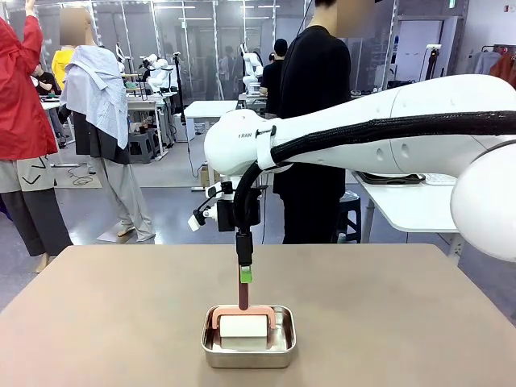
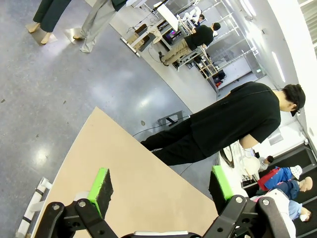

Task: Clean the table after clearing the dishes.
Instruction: When the right (or left) Handle tray is removed, use the right hand (or left hand) to clean the right (or left) side of the table with the Lint Roller.

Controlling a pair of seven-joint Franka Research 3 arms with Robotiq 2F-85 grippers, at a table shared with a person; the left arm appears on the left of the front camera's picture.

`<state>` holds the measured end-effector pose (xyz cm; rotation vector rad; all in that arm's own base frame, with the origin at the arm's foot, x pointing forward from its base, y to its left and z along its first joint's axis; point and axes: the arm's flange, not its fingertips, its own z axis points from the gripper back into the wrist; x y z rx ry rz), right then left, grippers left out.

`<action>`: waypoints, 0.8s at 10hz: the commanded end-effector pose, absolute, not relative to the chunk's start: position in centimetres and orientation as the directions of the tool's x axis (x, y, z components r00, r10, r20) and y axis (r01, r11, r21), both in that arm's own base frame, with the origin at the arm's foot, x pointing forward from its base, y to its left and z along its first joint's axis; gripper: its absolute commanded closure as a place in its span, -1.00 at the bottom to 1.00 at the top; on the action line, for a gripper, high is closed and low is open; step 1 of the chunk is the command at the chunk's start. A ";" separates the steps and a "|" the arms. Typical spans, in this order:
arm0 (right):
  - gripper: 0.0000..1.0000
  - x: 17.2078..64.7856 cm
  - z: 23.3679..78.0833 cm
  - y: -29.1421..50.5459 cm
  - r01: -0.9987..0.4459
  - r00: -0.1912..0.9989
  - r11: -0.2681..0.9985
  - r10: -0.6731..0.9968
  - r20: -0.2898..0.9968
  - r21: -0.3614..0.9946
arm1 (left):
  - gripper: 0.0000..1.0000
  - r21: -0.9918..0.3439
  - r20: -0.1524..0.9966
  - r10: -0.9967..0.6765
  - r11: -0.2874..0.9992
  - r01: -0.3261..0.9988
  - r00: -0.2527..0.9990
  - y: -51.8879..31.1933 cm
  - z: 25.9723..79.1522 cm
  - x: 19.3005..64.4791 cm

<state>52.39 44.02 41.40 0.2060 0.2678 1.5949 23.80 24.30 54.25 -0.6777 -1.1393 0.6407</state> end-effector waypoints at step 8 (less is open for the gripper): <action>0.13 51.8 40.3 44.0 -0.942 -0.013 -0.011 1.000 -0.003 0.334 | -1.00 -0.762 0.584 0.756 0.636 -0.123 0.294 24.3 54.4 23.7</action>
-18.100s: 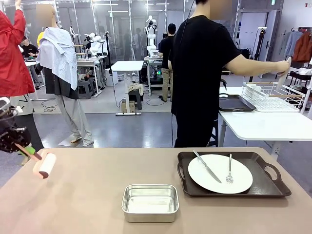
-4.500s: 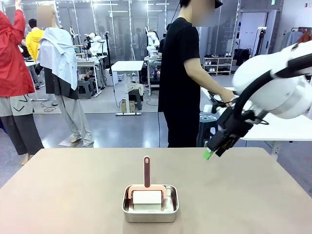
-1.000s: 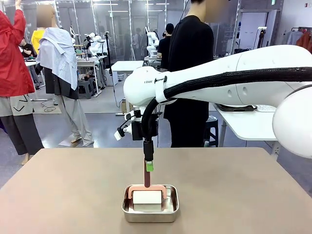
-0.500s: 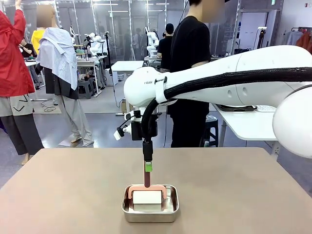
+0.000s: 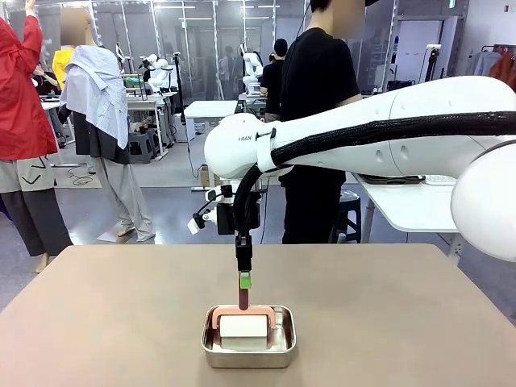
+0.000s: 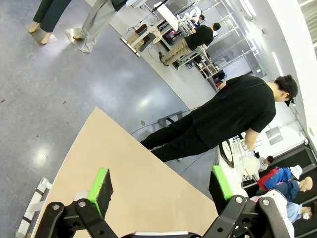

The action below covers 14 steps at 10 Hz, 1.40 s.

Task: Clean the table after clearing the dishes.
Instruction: When the right (or left) Handle tray is removed, use the right hand (or left hand) to clean the right (or left) side of the table with the Lint Roller.

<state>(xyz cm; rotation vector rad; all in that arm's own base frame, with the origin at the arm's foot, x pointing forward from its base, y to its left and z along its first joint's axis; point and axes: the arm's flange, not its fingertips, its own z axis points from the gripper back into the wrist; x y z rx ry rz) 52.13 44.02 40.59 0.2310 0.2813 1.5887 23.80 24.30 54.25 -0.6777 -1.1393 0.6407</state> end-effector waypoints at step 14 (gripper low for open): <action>1.00 49.4 51.1 29.8 -0.808 0.588 0.557 0.784 0.199 0.192 | -1.00 -0.762 0.584 0.756 0.636 -0.123 0.294 24.3 54.4 23.7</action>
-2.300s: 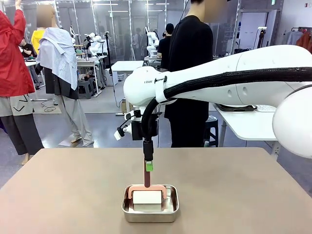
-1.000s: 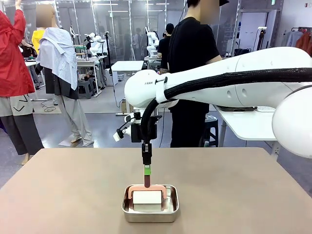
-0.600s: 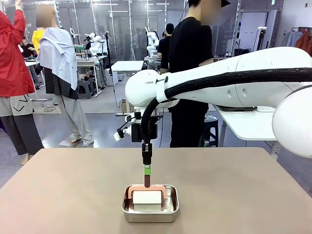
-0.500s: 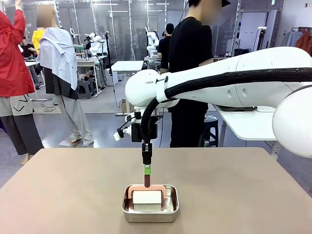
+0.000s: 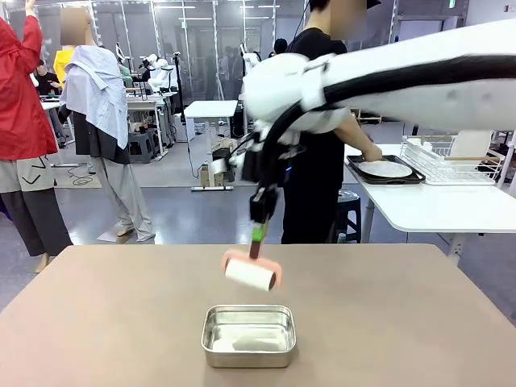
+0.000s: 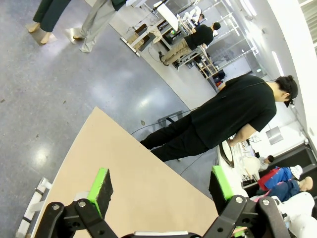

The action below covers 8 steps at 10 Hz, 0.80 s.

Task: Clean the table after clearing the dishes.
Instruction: When the right (or left) Handle tray is removed, use the right hand (or left hand) to clean the right (or left) side of the table with the Lint Roller.

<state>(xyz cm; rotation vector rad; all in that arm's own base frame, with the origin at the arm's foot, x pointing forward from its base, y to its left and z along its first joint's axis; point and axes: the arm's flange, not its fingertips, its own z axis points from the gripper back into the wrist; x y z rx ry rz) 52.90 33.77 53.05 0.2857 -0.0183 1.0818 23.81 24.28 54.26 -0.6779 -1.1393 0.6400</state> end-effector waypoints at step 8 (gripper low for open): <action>1.00 49.7 46.4 12.6 -0.174 0.979 0.750 0.061 0.195 0.639 | -1.00 -0.762 0.584 0.756 0.636 -0.123 0.294 24.3 54.4 23.7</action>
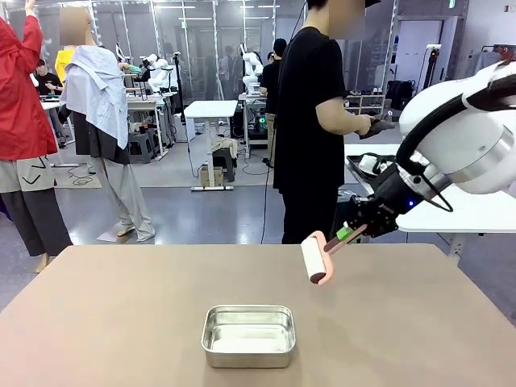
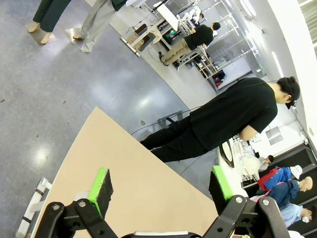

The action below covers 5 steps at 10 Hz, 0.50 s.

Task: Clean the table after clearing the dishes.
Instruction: When the right (or left) Handle tray is removed, use the right hand (or left hand) to clean the right (or left) side of the table with the Lint Roller.

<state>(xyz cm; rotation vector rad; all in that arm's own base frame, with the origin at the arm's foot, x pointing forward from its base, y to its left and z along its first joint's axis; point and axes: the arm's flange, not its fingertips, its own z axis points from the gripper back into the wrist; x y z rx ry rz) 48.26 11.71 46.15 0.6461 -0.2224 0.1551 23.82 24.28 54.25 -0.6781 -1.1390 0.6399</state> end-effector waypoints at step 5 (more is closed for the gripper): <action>1.00 48.3 46.2 11.7 -0.212 0.965 0.788 0.074 0.253 0.578 | -1.00 -0.762 0.584 0.756 0.636 -0.123 0.294 24.3 54.4 23.7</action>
